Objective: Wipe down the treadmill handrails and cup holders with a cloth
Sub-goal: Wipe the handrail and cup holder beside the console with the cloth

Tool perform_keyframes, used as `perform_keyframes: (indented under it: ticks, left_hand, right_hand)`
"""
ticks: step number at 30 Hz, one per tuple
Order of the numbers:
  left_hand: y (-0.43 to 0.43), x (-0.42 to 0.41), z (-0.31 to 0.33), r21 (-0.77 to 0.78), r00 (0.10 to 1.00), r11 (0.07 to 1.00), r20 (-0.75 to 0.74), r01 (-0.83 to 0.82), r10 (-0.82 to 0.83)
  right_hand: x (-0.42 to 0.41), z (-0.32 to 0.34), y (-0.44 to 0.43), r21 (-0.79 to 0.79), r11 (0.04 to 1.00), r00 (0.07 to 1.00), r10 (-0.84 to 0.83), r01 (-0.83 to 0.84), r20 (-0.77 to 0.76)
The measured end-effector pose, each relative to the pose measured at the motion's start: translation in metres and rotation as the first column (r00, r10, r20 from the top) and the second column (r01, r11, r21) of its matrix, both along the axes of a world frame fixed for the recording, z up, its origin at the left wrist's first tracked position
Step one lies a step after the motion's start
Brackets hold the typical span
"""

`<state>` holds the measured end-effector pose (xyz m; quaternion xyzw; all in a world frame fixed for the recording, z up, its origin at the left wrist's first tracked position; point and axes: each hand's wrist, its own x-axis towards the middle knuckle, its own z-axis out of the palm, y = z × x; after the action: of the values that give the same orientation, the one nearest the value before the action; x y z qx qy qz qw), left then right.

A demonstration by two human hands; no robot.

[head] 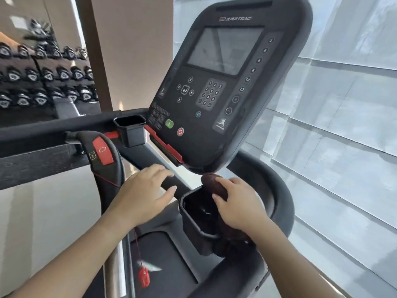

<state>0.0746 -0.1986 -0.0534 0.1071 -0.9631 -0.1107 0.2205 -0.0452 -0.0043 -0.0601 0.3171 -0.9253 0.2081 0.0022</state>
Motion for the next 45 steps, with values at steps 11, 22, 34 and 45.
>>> perform_keyframes:
  ticks: [11, 22, 34, 45]
  left_hand:
    - [-0.007, 0.007, 0.006, 0.025, 0.998, 0.997, 0.016, 0.068, -0.068]
    - [-0.051, 0.030, 0.004, 0.093, 0.999, 0.996, -0.046, 0.014, -0.009]
    - [-0.055, 0.029, -0.001, 0.052, 0.998, 0.999, -0.056, 0.012, -0.009]
    - [-0.044, 0.020, 0.000, 0.034, 0.996, 0.996, 0.047, -0.079, 0.078]
  right_hand:
    - [0.012, 0.016, 0.020, -0.039, 0.999, 0.999, 0.035, -0.034, 0.020]
    - [0.069, 0.002, -0.051, 0.073, 0.984, 0.984, 0.167, -0.163, -0.063]
    - [0.086, 0.002, -0.052, 0.187, 0.973, 0.980, 0.162, -0.139, -0.113]
    - [0.054, 0.018, 0.015, -0.235, 0.972, 0.964, -0.062, 0.000, -0.257]
